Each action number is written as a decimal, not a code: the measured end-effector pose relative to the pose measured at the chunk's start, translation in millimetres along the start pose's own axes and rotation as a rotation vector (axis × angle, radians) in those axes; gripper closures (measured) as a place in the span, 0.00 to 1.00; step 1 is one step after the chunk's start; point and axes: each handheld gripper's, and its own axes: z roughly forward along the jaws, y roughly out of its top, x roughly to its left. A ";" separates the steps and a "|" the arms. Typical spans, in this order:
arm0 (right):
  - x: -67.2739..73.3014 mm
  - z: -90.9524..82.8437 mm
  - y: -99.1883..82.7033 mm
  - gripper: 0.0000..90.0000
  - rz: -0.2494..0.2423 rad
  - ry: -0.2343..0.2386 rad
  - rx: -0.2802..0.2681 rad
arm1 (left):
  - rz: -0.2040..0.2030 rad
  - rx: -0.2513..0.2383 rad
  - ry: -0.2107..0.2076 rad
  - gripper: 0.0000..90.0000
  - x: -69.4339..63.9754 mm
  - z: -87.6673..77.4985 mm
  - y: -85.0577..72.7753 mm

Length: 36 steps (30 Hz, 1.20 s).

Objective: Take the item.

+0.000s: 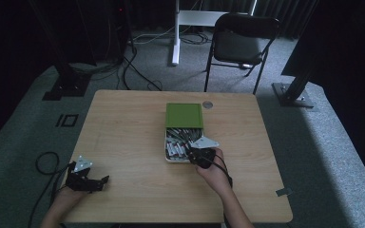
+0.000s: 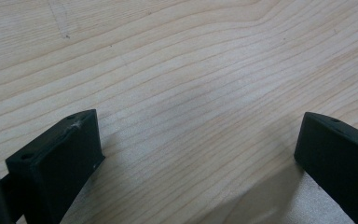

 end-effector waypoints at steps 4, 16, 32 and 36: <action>2.7 2.4 -0.6 0.87 -0.008 -0.019 0.006 | 0.000 0.000 0.000 0.02 0.0 0.0 0.0; 16.0 11.2 -1.3 0.86 -0.004 -0.143 0.024 | 0.001 -0.001 0.000 0.01 0.0 0.0 0.0; 12.3 2.0 3.3 1.00 0.063 -0.148 0.014 | 0.001 0.000 0.000 0.02 0.1 0.0 0.0; 11.1 -2.5 4.9 1.00 0.079 -0.128 0.003 | 0.001 0.000 0.000 0.01 0.1 0.0 0.0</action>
